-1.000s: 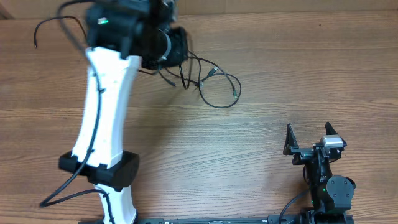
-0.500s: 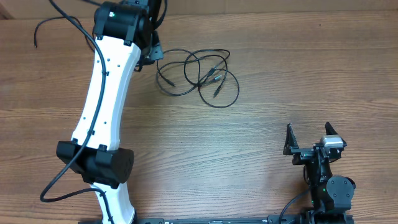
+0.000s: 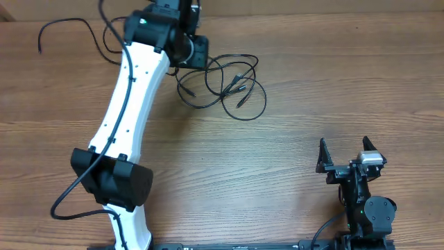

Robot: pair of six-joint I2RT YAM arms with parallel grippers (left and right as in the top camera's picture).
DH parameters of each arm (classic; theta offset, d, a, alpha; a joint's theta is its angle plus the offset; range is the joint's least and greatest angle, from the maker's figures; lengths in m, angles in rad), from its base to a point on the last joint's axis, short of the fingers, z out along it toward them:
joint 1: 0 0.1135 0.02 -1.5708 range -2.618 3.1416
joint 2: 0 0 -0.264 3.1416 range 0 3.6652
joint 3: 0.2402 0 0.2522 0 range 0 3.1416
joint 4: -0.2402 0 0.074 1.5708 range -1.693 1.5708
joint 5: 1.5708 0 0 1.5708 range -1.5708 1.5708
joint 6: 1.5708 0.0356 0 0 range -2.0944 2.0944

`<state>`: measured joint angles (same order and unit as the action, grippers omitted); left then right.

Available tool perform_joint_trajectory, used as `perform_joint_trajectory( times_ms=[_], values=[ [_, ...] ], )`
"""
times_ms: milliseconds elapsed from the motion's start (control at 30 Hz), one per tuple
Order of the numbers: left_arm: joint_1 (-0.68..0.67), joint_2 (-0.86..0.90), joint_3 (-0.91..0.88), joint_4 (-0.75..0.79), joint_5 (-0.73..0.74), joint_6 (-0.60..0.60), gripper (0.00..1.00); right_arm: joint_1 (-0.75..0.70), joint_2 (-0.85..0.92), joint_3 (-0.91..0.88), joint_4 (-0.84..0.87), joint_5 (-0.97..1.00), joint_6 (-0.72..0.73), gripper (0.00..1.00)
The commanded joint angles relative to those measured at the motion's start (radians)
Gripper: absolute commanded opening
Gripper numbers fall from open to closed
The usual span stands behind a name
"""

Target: Untangle cables

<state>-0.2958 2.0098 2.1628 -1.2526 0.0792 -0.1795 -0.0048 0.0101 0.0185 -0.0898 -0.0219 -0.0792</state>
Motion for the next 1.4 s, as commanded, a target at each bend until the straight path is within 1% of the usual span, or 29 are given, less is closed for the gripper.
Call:
perform_joint_trajectory(
  times_ms=[0,133,200,267,333,533,600,633,700,733,900,1067,1267,1367],
  values=[
    [-0.019,0.019,-0.072,0.100,0.045,0.039,0.52,0.005,-0.007,-0.010,0.006,0.002,0.003,1.00],
    [-0.019,0.085,-0.080,0.179,0.054,-0.001,0.48,0.005,-0.007,-0.010,0.006,0.002,0.003,1.00],
    [-0.022,0.143,-0.080,0.224,0.096,0.000,0.49,0.005,-0.007,-0.010,0.006,0.002,0.003,1.00],
    [-0.027,0.184,-0.080,0.251,0.105,0.000,0.49,0.005,-0.007,-0.010,0.006,0.002,0.003,1.00],
    [-0.033,0.230,-0.080,0.280,0.105,0.000,0.46,0.005,-0.007,-0.010,0.006,0.002,0.003,1.00],
    [-0.056,0.319,-0.080,0.320,0.107,0.020,0.48,0.005,-0.007,-0.010,0.006,0.002,0.003,1.00],
    [-0.063,0.335,-0.080,0.325,0.138,0.045,0.47,0.005,-0.007,-0.010,0.006,0.002,0.003,1.00],
    [-0.066,0.336,-0.080,0.325,0.186,0.082,0.48,0.005,-0.007,-0.010,0.006,0.002,0.003,1.00],
    [-0.068,0.339,-0.080,0.325,0.271,0.151,0.54,0.005,-0.007,-0.010,0.005,0.002,0.003,1.00],
    [-0.068,0.339,-0.080,0.325,0.293,0.172,0.55,0.005,-0.007,-0.010,0.006,0.002,0.003,1.00],
    [-0.069,0.341,-0.081,0.310,0.268,0.179,0.57,0.005,-0.007,-0.010,0.006,0.002,0.003,1.00],
    [-0.072,0.341,-0.090,0.306,0.269,0.184,0.56,0.005,-0.007,-0.010,0.005,0.002,0.003,1.00],
    [-0.073,0.341,-0.137,0.359,0.268,0.184,0.55,0.005,-0.007,-0.010,0.006,0.002,0.003,1.00],
    [-0.074,0.341,-0.159,0.393,0.270,0.184,0.52,0.005,-0.007,-0.010,0.006,0.002,0.003,1.00]
  ],
)
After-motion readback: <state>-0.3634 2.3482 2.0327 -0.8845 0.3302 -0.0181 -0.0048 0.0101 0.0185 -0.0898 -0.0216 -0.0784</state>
